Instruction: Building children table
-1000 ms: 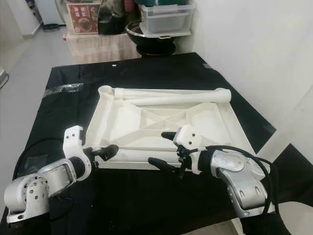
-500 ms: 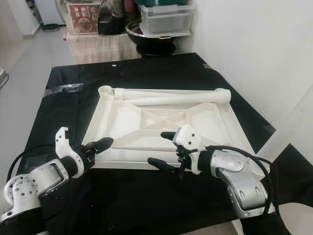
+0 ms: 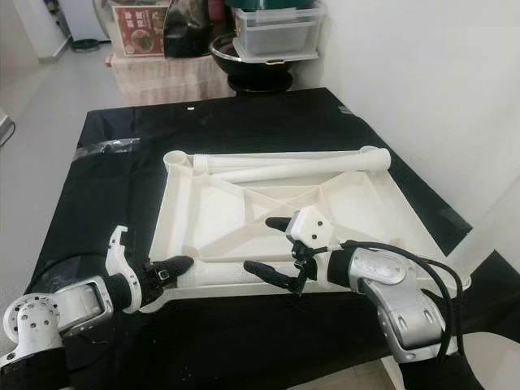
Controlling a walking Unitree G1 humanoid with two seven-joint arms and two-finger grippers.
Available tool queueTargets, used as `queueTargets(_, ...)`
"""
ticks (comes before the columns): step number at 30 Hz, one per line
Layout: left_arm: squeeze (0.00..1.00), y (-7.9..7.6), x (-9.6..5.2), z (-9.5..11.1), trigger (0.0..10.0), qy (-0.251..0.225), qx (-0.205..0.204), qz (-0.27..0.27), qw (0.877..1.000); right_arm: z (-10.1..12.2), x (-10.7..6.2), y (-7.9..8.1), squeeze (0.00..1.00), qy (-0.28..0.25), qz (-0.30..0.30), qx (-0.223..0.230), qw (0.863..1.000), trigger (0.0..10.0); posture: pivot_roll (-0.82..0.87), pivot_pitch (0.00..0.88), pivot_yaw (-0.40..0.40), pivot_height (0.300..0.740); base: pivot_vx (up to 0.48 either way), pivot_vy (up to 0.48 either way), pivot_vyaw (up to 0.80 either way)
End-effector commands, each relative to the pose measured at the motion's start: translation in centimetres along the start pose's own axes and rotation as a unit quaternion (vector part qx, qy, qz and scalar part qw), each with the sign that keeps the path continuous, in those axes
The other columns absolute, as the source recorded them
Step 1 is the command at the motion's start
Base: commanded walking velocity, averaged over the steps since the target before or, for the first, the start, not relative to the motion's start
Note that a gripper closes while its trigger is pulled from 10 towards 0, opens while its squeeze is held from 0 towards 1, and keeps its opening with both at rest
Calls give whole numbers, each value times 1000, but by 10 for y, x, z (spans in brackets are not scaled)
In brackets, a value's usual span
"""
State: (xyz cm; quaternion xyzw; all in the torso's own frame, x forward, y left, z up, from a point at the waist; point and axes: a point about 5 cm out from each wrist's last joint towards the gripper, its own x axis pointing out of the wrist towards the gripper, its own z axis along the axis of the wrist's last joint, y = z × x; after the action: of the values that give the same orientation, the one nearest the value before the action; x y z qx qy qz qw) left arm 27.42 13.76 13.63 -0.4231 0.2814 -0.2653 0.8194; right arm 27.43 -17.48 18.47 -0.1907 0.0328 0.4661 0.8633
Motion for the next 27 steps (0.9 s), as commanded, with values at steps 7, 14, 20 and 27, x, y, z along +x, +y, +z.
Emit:
queueTargets(7, 0, -10, 0, 12, 0, -18, 23, -8, 1000, 4, 3, 2, 0, -7, -4, -4, 1000, 10000, -47, 63, -15, 740, 0, 0, 0)
queueTargets(14, 0, -44, -12, 56, 0, -128, 78, -52, 987, 21, 0, -21, 0, -69, -81, 15, 994, 10000, -45, 61, -11, 740, 0, 0, 0)
queueTargets(20, 0, -70, -26, 77, 0, -178, 115, -101, 972, 41, -8, -31, 0, -153, -97, 66, 981, 10000, -40, 60, -12, 740, 0, 0, 0)
queueTargets(27, 0, -89, -42, 92, 0, -239, 115, -170, 949, 73, -19, -25, 0, -310, -39, 159, 937, 10000, -34, 56, -16, 740, 0, 0, 0)
